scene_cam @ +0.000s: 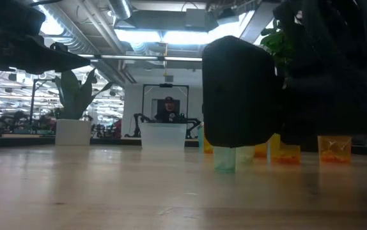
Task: Pick and place medicine bottles into bin by pill shape (circle, oval)
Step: Put the blue tablet bottle into the blue bin
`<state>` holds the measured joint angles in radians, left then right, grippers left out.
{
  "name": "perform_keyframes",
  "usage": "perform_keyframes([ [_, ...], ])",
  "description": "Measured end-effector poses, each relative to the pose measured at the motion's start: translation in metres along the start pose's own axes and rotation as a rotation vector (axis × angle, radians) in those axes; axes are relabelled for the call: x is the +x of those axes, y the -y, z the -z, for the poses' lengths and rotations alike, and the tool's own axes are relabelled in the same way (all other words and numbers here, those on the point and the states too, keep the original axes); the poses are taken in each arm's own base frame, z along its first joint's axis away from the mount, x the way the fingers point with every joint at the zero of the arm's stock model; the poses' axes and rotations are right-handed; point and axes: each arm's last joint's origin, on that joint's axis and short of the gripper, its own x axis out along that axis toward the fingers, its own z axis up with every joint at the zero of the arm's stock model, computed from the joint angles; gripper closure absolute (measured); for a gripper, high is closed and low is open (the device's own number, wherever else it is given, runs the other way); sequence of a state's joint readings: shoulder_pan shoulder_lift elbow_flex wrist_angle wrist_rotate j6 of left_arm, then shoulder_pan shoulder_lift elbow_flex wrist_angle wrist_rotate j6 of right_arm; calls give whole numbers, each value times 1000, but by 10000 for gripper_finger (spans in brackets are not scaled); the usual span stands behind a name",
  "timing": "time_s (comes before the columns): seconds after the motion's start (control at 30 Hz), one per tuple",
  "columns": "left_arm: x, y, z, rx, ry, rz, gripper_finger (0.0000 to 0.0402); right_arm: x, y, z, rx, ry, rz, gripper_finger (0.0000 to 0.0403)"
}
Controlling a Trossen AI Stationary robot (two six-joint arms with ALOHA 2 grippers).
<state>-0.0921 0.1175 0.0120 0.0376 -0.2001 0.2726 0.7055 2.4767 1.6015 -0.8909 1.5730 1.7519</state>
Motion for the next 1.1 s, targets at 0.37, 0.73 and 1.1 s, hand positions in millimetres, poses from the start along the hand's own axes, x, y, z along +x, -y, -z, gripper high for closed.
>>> perform_keyframes([
  [0.37,0,0,0,0,0,0,206,0,-1,-6,-27,-2,0,142],
  [0.73,0,0,0,0,0,0,206,8,12,-118,96,-405,42,134],
  [1.1,0,0,0,0,0,0,206,48,24,-205,204,-911,-268,148],
])
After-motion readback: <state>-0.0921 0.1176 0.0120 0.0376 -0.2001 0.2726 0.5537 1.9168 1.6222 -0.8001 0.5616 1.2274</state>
